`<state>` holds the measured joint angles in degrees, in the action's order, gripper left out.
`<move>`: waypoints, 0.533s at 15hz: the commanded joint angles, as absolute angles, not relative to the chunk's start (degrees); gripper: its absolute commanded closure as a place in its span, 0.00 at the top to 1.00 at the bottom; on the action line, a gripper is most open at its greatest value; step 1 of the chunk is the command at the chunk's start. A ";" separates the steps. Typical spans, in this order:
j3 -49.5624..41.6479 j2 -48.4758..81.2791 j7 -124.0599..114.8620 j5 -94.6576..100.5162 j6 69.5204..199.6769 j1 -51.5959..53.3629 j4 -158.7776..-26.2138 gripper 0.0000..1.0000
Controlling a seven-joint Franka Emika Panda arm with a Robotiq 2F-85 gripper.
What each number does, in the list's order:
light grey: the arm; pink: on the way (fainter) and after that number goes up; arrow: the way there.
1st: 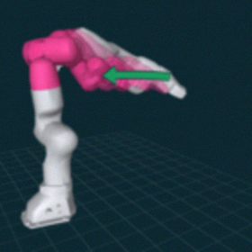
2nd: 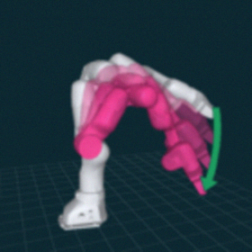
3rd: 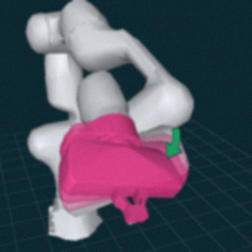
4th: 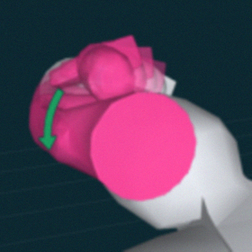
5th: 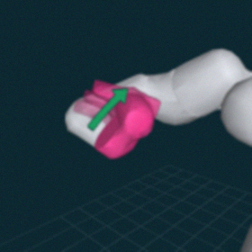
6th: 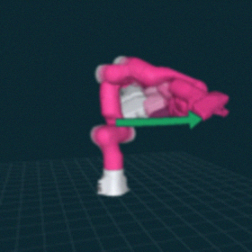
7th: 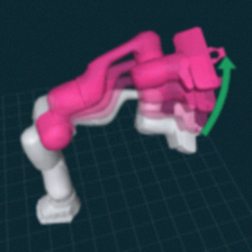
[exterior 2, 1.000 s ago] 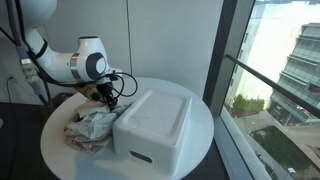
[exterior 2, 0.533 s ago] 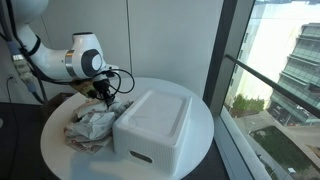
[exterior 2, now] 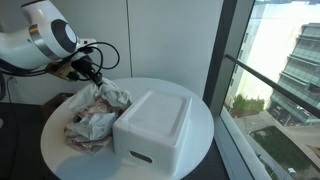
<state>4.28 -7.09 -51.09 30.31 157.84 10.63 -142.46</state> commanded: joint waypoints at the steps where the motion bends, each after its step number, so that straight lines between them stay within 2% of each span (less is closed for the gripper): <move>1: 7.77 -16.42 -52.25 34.78 159.83 12.92 -146.79 0.09; 8: 13.85 -20.08 -52.19 35.24 158.28 17.14 -145.11 0.09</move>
<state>12.50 -18.01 -51.76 33.63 158.79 16.94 -145.40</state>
